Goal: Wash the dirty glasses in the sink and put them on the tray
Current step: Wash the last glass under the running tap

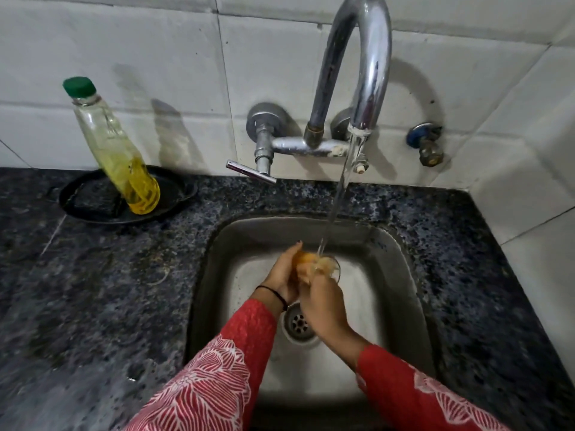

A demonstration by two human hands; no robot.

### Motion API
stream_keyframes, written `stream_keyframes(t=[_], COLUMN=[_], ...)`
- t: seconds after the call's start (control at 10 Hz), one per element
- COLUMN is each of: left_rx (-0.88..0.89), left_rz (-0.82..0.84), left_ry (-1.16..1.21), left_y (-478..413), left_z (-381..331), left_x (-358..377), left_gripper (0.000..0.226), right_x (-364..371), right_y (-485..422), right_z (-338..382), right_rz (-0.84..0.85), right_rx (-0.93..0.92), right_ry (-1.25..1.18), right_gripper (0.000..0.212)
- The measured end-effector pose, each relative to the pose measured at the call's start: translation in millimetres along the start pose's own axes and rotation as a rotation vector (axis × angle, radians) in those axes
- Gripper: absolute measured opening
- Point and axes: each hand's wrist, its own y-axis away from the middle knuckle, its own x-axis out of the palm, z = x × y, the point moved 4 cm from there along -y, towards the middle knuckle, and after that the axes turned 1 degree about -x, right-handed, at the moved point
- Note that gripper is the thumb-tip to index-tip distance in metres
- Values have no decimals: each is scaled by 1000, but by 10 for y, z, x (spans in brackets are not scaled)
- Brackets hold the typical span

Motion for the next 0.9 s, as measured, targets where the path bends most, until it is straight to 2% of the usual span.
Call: stream_keyframes(t=[0.1,0.2,0.3,0.4,0.5,0.6,0.7,0.8,0.9], left_rx=[23,-14,-51,-49,-8,82,70,3,29], left_rz=[-20,-90,-82,-15,17,-9,-29,-66,-40], left_ry=[52,-5,28,47,97,155,105,111,211], left_y=[40,48,97,96,128,93,133,124,122], left_z=[58,40,-11,8,71,93,68,60,83], left_x=[19,-36,-66,-72,10,13,40,-9,-40], left_gripper=[38,44,55,65,54,49,69,84,83], right_x=[139,176,56,24,26,83,108,-21,-155], right_y=[-71,15,48,-8,-76,-150,-92,-62,-94], right_z=[-24,-15,-144,-146,68,37,90,88,97], right_rz=[-17,130,371,443,195,59,195,463,477], right_rx=[611,335,-173,-394,-54,497,368,-241,-453], right_ry=[-771,-575,186,631,250,-595,-631,421,817], right_gripper=[19,18,29,33,22,18,19,30,42])
